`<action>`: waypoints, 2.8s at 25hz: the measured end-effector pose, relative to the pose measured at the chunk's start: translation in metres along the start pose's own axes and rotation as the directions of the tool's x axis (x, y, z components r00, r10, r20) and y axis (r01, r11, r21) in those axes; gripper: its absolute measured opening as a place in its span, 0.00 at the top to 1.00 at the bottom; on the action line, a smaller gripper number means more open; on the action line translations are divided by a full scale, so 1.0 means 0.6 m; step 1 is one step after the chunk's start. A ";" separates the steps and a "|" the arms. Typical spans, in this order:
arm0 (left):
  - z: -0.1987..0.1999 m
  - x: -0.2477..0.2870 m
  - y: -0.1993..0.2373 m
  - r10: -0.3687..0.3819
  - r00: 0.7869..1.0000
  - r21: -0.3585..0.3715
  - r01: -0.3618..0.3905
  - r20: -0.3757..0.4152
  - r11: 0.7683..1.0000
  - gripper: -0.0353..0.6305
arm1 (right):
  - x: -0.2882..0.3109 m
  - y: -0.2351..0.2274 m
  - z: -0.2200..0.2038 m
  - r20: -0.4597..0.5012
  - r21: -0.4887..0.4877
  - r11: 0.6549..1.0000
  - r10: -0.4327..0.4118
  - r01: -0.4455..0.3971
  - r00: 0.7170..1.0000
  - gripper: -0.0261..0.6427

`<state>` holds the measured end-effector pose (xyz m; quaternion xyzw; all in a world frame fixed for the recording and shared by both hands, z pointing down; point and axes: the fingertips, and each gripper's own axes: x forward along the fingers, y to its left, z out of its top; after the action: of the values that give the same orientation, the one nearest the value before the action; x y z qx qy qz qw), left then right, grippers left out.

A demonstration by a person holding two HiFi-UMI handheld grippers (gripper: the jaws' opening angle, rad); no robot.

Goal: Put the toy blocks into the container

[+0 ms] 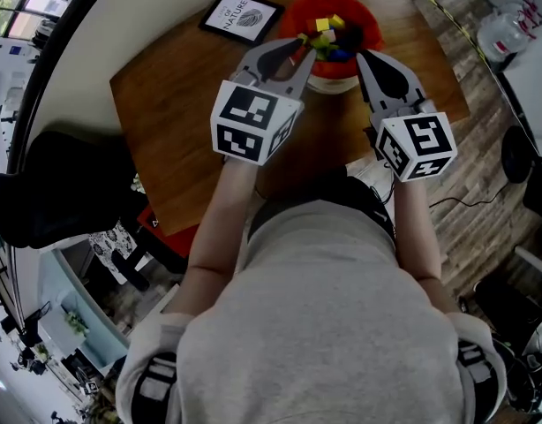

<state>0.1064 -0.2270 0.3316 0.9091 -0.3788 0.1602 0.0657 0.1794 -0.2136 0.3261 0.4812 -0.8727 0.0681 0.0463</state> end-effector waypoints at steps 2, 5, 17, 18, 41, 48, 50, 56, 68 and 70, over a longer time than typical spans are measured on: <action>-0.004 -0.011 -0.001 0.008 1.000 -0.010 -0.008 0.011 1.000 0.86 | 0.001 0.016 -0.002 -0.003 -0.006 1.000 0.015 -0.015 1.000 0.94; -0.010 -0.022 -0.009 0.008 1.000 -0.021 -0.008 0.021 1.000 0.92 | -0.003 0.033 -0.006 -0.010 -0.011 0.999 0.034 -0.035 0.999 0.94; -0.062 -0.048 -0.066 -0.057 0.998 -0.069 0.056 -0.016 0.996 0.93 | -0.029 0.090 -0.046 -0.088 -0.021 0.994 0.107 -0.109 0.990 0.94; -0.068 -0.050 -0.070 -0.061 0.998 -0.076 0.059 -0.020 0.995 0.93 | -0.031 0.093 -0.049 -0.095 -0.023 0.993 0.112 -0.114 0.989 0.94; -0.144 -0.057 -0.105 -0.134 0.987 -0.173 0.119 -0.083 0.978 0.93 | -0.041 0.112 -0.109 -0.196 -0.003 0.986 0.161 -0.165 0.967 0.94; -0.143 -0.055 -0.109 -0.152 0.985 -0.177 0.137 -0.079 0.975 0.93 | -0.039 0.112 -0.108 -0.193 -0.001 0.988 0.153 -0.156 0.969 0.94; -0.142 -0.056 -0.108 -0.156 0.984 -0.175 0.140 -0.080 0.975 0.93 | -0.040 0.112 -0.108 -0.193 0.006 0.988 0.154 -0.155 0.969 0.94; -0.140 -0.053 -0.104 -0.158 0.984 -0.165 0.143 -0.084 0.976 0.93 | -0.042 0.111 -0.109 -0.193 0.008 0.988 0.152 -0.153 0.969 0.94; -0.147 -0.055 -0.103 -0.149 0.984 -0.170 0.132 -0.094 0.976 0.93 | -0.042 0.112 -0.107 -0.186 0.003 0.986 0.163 -0.165 0.969 0.94; -0.148 -0.054 -0.101 -0.146 0.985 -0.172 0.128 -0.094 0.977 0.93 | -0.041 0.112 -0.109 -0.190 0.001 0.986 0.164 -0.167 0.968 0.94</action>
<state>0.1062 -0.1414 0.4039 0.9147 -0.3232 0.1715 0.1718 0.1368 -0.1473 0.3819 0.3975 -0.9020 0.1106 0.1270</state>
